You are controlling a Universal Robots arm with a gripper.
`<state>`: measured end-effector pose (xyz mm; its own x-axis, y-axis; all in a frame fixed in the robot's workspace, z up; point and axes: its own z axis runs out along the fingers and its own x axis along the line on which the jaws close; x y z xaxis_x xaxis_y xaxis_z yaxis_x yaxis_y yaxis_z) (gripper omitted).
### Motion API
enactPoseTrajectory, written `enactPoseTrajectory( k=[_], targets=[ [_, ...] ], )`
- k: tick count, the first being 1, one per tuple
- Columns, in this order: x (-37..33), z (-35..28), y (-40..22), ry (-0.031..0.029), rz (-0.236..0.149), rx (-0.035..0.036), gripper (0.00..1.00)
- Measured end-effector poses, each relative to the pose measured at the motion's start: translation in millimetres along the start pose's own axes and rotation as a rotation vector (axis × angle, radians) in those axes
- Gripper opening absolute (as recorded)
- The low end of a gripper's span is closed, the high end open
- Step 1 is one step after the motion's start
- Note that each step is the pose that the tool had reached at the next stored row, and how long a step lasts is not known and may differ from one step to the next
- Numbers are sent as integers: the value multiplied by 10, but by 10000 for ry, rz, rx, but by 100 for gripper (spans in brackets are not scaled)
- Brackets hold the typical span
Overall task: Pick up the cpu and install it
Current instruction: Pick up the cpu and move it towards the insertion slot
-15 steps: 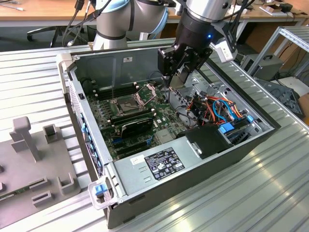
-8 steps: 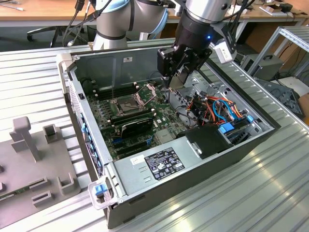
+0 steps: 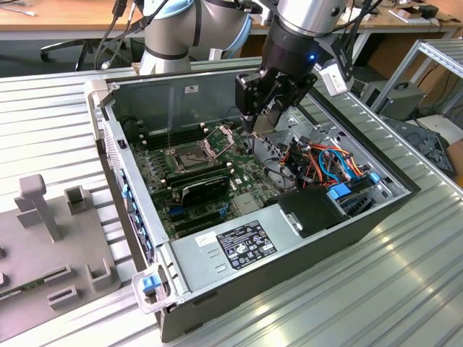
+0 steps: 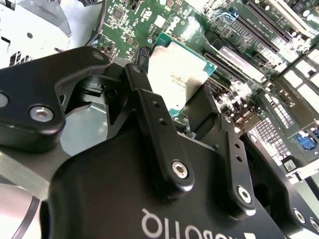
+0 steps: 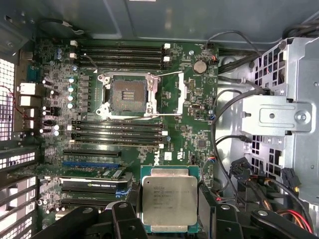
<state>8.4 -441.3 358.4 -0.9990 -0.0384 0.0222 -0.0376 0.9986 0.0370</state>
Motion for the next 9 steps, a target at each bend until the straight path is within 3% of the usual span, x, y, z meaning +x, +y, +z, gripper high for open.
enactPoseTrajectory(
  k=[9],
  targets=[
    [6,27,1,-1,0,-1,55]
  ],
)
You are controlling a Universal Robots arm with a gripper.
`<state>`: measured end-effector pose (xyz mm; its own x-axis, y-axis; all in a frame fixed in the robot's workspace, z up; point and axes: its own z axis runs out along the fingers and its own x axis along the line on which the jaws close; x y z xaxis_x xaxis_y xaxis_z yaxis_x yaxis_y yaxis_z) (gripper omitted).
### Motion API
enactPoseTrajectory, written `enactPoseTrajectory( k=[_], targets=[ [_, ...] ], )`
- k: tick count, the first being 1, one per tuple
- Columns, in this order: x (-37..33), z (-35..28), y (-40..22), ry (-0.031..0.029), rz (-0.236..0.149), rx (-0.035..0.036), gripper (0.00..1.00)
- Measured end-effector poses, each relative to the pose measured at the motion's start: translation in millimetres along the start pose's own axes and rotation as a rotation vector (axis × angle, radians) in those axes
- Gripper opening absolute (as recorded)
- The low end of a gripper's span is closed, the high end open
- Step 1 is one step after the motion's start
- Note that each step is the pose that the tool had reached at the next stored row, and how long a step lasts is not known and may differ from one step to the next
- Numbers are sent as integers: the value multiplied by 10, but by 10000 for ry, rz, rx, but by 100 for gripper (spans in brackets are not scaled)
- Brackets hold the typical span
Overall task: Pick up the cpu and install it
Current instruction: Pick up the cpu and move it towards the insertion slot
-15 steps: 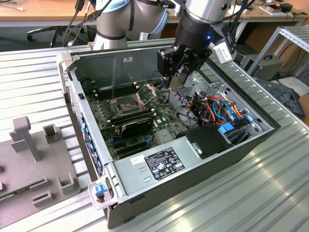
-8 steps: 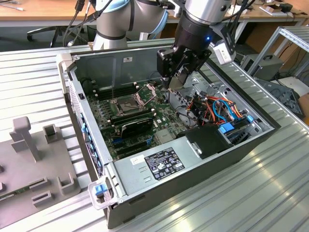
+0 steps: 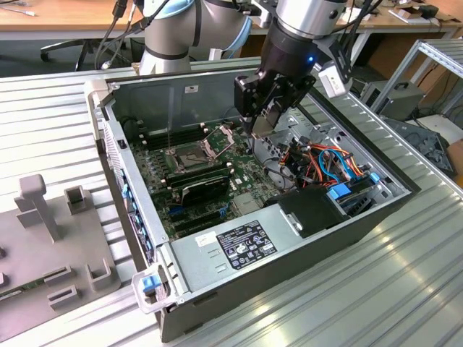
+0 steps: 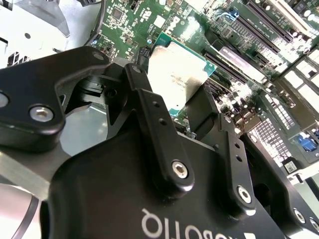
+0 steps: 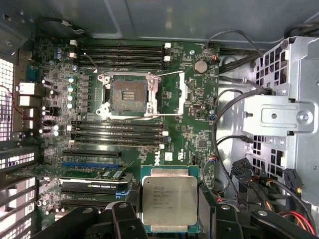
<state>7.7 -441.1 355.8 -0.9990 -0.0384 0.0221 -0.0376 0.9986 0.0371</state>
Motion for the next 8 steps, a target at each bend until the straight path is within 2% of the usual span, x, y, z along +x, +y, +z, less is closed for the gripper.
enactPoseTrajectory(
  k=[8],
  targets=[
    [2,25,1,1,0,1,55]
  ],
)
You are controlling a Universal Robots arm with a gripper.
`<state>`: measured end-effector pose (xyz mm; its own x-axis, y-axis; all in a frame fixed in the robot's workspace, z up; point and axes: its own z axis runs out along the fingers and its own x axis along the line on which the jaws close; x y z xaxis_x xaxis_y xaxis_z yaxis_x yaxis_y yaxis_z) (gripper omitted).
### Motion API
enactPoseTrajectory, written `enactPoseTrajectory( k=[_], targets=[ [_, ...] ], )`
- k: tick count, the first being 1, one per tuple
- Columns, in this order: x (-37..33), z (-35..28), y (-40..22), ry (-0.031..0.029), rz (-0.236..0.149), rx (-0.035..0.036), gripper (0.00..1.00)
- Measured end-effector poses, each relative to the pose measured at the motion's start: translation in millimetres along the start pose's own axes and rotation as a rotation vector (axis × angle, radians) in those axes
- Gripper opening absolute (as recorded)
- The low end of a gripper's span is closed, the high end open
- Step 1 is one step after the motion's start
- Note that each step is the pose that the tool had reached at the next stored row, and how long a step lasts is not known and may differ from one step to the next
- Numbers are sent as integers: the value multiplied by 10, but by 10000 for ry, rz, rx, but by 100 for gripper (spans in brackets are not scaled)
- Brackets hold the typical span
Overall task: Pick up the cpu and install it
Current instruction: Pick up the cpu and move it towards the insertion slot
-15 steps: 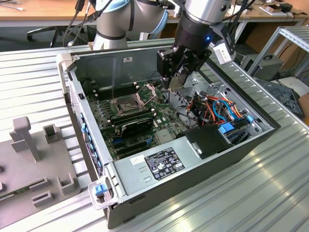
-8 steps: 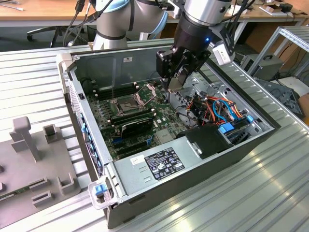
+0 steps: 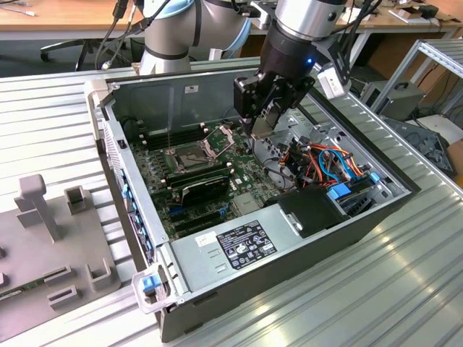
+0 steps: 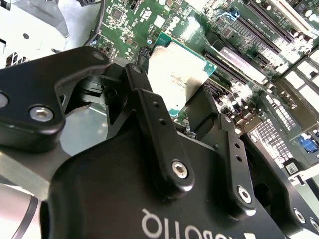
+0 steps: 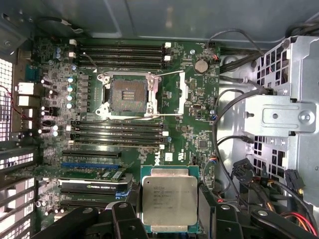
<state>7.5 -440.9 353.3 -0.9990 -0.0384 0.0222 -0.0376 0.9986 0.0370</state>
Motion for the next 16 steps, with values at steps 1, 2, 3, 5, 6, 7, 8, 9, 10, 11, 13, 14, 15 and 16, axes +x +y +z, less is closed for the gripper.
enactPoseTrajectory(
  k=[1,2,3,5,6,7,8,9,10,11,13,14,15,16],
  targets=[
    [0,2,0,0,0,0,55],
    [0,5,0,0,0,-1,55],
    [1,7,0,0,0,0,55],
    [1,14,0,0,0,0,55],
    [1,19,-1,0,-1,-1,55],
    [2,22,-1,0,0,-1,55],
    [2,24,-1,0,0,-1,55],
    [2,29,-1,0,0,-1,55],
    [2,32,-1,0,0,-1,55],
    [2,34,-1,0,0,-1,55],
    [2,43,-1,0,-1,-1,55],
    [2,47,-1,0,0,-1,55],
    [2,49,-1,0,-1,-1,55],
    [2,52,-1,0,0,-1,55]
  ],
)
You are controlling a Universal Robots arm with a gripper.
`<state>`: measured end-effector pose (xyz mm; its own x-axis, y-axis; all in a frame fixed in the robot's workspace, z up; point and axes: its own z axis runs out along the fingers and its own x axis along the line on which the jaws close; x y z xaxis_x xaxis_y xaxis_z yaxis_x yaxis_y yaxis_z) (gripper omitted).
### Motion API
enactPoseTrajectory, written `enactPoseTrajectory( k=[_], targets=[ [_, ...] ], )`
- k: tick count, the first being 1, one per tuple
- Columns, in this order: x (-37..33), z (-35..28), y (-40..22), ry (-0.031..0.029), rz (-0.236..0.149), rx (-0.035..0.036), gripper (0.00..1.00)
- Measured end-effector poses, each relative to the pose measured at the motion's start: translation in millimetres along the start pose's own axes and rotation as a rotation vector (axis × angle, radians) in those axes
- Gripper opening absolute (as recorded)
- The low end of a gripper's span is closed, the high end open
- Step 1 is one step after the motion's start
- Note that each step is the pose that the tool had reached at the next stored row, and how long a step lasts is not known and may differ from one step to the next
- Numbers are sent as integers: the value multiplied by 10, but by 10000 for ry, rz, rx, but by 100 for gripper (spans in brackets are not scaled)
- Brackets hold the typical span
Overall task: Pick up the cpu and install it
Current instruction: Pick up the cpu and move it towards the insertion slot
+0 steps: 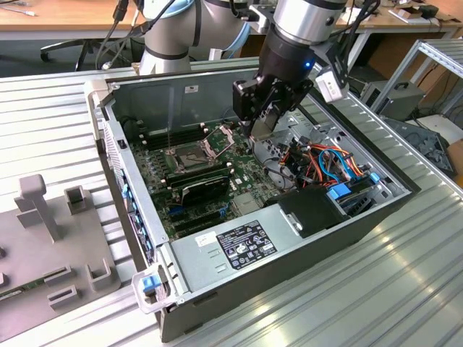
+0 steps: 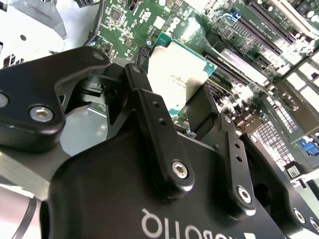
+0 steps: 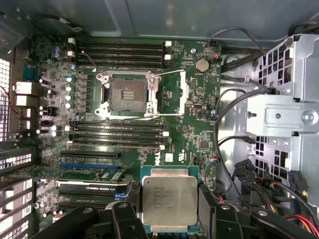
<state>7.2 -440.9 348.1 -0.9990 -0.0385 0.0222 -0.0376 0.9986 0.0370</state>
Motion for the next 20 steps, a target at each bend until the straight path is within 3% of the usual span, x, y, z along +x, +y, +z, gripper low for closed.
enactPoseTrajectory(
  k=[20],
  targets=[
    [8,63,1,0,1,0,55]
  ],
)
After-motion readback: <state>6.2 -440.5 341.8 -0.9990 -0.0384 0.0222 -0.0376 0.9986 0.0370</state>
